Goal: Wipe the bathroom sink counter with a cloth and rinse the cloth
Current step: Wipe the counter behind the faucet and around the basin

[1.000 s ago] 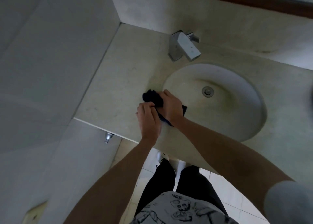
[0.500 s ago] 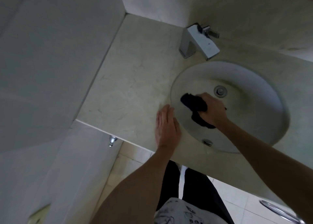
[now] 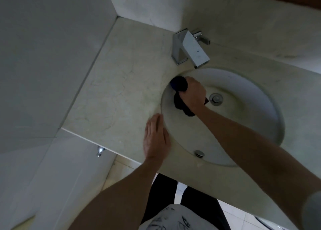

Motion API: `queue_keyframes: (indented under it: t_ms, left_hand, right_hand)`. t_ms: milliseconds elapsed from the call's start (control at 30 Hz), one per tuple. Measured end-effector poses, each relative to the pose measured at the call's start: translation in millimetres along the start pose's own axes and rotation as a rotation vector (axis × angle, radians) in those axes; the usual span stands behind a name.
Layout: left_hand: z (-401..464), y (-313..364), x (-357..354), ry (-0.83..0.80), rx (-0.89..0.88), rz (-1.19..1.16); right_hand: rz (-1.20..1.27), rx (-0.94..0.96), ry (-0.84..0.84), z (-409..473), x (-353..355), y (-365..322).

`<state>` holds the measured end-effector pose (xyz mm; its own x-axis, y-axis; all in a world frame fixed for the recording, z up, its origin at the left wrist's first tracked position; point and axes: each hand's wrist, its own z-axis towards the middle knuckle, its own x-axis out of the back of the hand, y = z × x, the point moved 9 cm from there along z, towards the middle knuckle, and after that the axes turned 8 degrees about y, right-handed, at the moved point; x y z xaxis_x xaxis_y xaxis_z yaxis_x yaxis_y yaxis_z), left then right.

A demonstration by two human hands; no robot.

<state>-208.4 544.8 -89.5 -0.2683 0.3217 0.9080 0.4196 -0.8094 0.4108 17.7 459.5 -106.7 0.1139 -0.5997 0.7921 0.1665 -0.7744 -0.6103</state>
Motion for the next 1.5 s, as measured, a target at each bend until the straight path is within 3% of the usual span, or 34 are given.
queue_keyframes:
  t_ms: [267, 333, 433, 567, 700, 800, 1000, 1200, 1500]
  left_hand:
    - [1, -3, -1, 0.031, 0.059, 0.047]
    - [0, -1, 0, 0.042, 0.055, 0.046]
    - [1, -1, 1, 0.045, 0.056, 0.050]
    - [2, -1, 1, 0.034, 0.055, 0.050]
    - [2, -2, 1, 0.061, 0.032, 0.052]
    - [2, -3, 0, 0.072, 0.024, 0.057]
    - [3, -5, 2, 0.087, 0.030, 0.066]
    - [1, -4, 3, 0.088, 0.034, 0.050]
    - [-1, 0, 5, 0.119, 0.011, 0.038]
  right_hand:
    - [-0.180, -0.256, 0.132, 36, 78, 78]
    - [-0.116, -0.122, 0.104, 31, 83, 74]
    - [-0.023, 0.298, 0.022, 19, 74, 34]
    - [-0.287, 0.880, -0.120, 17, 40, -14]
    - [-0.499, 1.009, -0.179, 52, 40, -10]
    - [-0.623, 1.075, -0.108, 61, 61, 9]
    - [-0.703, 0.899, -0.009, 63, 108, 76]
    - [-0.665, 0.607, -0.053, 17, 169, 160]
    - [-0.405, 0.268, -0.078, -101, 200, 193]
